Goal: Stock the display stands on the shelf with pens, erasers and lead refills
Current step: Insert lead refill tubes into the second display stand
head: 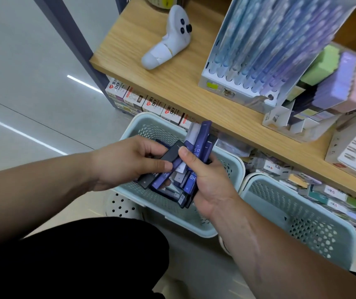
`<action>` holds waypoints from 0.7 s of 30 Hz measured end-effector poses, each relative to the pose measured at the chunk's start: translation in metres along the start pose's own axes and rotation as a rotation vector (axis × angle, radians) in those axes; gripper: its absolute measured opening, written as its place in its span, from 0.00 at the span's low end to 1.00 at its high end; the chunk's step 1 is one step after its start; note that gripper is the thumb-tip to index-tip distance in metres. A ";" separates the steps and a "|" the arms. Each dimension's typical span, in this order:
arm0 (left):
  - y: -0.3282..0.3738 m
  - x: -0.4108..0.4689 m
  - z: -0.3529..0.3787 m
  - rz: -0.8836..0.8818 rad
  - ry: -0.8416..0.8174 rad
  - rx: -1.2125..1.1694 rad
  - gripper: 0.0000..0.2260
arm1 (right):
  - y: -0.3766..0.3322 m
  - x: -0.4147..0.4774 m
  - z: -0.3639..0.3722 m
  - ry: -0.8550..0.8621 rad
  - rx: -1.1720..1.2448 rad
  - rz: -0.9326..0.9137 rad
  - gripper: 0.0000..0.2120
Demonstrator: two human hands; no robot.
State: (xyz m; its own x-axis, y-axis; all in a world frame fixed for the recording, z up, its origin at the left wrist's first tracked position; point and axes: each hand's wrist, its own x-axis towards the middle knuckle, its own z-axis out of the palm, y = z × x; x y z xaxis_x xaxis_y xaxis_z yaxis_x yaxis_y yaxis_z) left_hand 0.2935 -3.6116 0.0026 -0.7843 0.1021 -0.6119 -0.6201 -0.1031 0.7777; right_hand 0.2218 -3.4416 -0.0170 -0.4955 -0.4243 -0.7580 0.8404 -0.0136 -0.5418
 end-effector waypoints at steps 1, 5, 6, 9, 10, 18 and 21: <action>0.009 -0.002 -0.001 -0.018 -0.037 0.015 0.08 | -0.004 -0.005 -0.001 -0.017 0.007 -0.011 0.30; 0.049 -0.011 0.003 -0.060 -0.138 0.106 0.07 | -0.016 -0.027 -0.007 -0.053 -0.021 -0.086 0.33; 0.057 -0.013 0.007 -0.062 -0.139 0.134 0.05 | -0.019 -0.034 -0.008 -0.068 -0.026 -0.100 0.33; 0.073 -0.023 0.023 -0.061 -0.149 0.173 0.11 | -0.029 -0.056 -0.011 -0.117 -0.033 -0.141 0.28; 0.078 -0.027 0.029 -0.065 -0.151 0.181 0.11 | -0.032 -0.063 -0.013 -0.135 -0.044 -0.161 0.23; 0.121 -0.058 0.089 -0.013 -0.082 0.216 0.06 | -0.073 -0.130 -0.027 -0.223 -0.125 -0.276 0.10; 0.137 -0.064 0.127 0.037 -0.045 0.153 0.06 | -0.098 -0.156 -0.049 -0.252 -0.166 -0.345 0.07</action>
State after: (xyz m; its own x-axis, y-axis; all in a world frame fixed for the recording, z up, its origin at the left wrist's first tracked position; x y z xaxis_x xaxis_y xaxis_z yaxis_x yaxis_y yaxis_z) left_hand 0.2607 -3.5061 0.1672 -0.8030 0.1454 -0.5780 -0.5784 0.0437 0.8146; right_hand 0.2063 -3.3298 0.1363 -0.6542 -0.6277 -0.4219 0.5788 -0.0564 -0.8135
